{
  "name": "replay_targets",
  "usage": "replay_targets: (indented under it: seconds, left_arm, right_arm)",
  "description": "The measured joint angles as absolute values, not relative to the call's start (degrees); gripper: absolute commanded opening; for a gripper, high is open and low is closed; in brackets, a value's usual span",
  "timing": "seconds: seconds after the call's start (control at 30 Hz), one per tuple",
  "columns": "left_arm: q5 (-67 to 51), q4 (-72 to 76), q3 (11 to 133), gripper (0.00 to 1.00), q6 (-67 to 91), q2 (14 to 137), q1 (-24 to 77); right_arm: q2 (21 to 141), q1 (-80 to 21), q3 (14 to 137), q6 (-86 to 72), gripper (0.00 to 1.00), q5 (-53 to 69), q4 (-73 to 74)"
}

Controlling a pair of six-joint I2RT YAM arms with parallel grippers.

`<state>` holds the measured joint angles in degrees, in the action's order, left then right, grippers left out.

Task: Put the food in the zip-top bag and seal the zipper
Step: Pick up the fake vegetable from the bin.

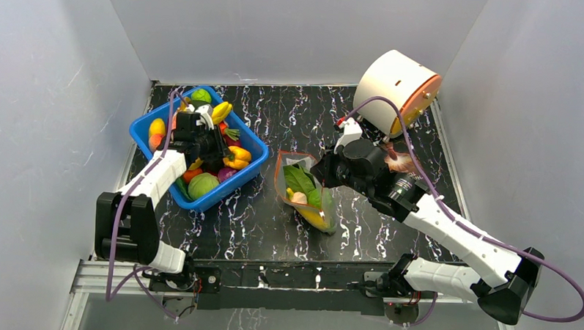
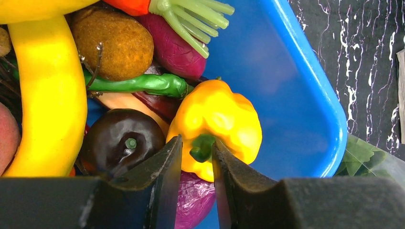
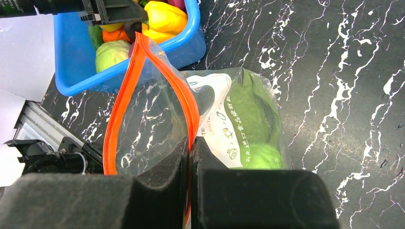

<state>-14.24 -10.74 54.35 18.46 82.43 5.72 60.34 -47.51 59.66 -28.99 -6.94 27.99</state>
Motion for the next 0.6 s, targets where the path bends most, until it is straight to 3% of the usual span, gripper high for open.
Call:
replay_targets:
  seconds: [0.13, 0.17, 0.33, 0.6]
  left_arm:
    - [-14.3, -10.2, 54.3, 0.24, 18.6, 82.9, 5.7]
    - [-14.3, -10.2, 54.3, 0.16, 18.6, 83.0, 5.7]
    - [-15.2, -9.4, 54.3, 0.01, 18.7, 83.0, 5.7]
    - [-17.2, -10.9, 54.8, 0.00, 16.9, 82.9, 5.7]
  right_arm:
    - [60.3, -47.5, 59.7, -29.0, 0.00, -7.0, 28.0]
    - [60.3, -47.5, 59.7, -29.0, 0.00, -7.0, 28.0]
    - [60.3, -47.5, 59.7, -29.0, 0.00, -6.9, 28.0]
    - [60.3, -47.5, 59.7, -29.0, 0.00, -7.0, 28.0]
